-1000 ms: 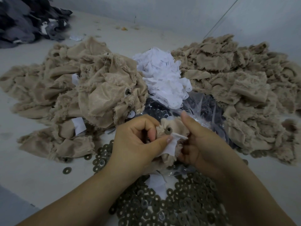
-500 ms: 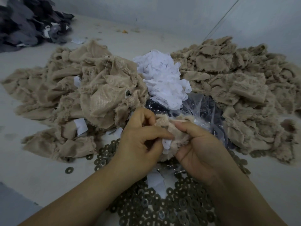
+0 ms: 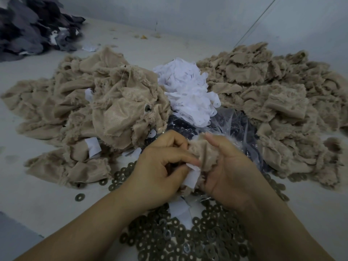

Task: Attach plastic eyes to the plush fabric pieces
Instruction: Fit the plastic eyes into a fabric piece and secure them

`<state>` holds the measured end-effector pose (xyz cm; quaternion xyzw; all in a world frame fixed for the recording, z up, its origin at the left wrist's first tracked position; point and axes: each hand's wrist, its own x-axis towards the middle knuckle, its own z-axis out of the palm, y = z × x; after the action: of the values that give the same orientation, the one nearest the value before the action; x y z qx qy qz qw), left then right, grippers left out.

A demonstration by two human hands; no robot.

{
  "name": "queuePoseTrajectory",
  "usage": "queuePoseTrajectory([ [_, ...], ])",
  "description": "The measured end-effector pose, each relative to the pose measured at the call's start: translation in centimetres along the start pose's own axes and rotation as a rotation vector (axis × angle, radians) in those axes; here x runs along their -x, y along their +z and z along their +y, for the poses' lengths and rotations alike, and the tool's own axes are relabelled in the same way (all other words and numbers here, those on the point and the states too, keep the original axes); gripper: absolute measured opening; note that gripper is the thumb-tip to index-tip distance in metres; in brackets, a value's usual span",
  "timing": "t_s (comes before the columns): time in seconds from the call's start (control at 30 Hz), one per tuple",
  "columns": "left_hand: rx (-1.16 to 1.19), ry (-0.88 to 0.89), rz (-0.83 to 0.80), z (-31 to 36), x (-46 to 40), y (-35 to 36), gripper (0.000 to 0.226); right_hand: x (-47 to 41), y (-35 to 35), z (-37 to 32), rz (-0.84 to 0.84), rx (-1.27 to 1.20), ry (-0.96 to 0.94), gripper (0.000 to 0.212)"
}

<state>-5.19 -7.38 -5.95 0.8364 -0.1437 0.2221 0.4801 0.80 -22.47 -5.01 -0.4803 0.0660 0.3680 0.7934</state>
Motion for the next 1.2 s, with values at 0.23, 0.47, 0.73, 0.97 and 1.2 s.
queuePoseTrajectory([
  [0.23,-0.036,-0.063,0.035,0.6,0.1,0.3,0.014,-0.5,-0.1,0.7,0.100,0.015,-0.183,0.034],
  [0.47,0.040,-0.255,0.122,1.1,-0.8,0.6,0.026,-0.1,0.7,1.9,0.057,0.024,-0.266,0.038],
  [0.73,0.046,-0.235,0.262,0.0,-0.7,0.2,0.017,0.5,1.2,1.3,0.002,-0.047,-0.222,0.046],
  [0.97,0.082,-0.243,0.272,-0.3,-0.6,0.3,0.019,0.5,1.3,1.3,0.008,-0.101,-0.224,0.036],
  [1.2,0.161,-0.243,0.210,0.6,-0.5,0.4,0.007,-0.2,0.5,2.0,0.194,0.184,-0.328,0.052],
])
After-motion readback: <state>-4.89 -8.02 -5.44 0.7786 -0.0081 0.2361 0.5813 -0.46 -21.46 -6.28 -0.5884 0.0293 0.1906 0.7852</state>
